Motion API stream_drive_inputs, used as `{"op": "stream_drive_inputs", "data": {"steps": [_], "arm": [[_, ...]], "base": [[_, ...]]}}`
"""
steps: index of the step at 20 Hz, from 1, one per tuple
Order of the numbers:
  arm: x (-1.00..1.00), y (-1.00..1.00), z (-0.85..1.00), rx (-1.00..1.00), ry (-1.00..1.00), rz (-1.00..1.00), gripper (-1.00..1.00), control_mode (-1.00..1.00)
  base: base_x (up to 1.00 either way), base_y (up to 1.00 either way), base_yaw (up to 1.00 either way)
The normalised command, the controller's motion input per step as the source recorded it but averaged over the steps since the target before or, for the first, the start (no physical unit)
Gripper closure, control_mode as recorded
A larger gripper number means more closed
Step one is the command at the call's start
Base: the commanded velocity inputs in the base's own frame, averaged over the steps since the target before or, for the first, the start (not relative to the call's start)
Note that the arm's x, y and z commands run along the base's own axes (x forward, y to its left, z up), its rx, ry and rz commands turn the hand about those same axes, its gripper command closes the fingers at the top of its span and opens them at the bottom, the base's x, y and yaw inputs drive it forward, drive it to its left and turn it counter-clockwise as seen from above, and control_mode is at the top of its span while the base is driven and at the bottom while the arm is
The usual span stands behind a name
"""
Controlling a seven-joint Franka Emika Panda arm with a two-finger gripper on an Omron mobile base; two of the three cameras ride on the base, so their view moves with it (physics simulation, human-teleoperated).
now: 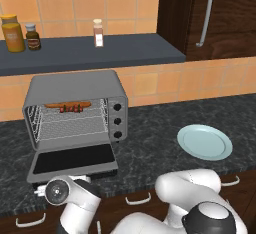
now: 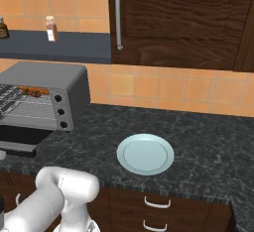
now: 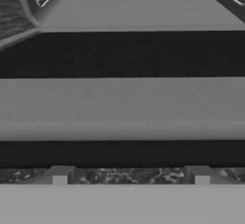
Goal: Pick up the kebab skewer and baguette bread, and place them inside the toaster oven. Close the toaster oven door and start by setting the timer.
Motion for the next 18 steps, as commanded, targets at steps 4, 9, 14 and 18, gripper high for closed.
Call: {"op": "stream_drive_inputs", "data": {"steps": [4,9,14,18], "arm": [[0.41,-0.12,0.51,0.03,-0.03,-0.01,-1.00,-1.00],[0.41,-0.13,0.51,0.03,-0.03,-0.01,-1.00,-1.00],[0.41,-0.14,0.51,0.04,-0.03,-0.01,-1.00,-1.00],[0.39,-0.16,0.44,0.04,-0.02,-0.02,-1.00,-1.00]], "base": [[0.00,0.00,0.00],[0.00,0.00,0.00],[0.00,0.00,0.00],[0.00,0.00,0.00]]}}
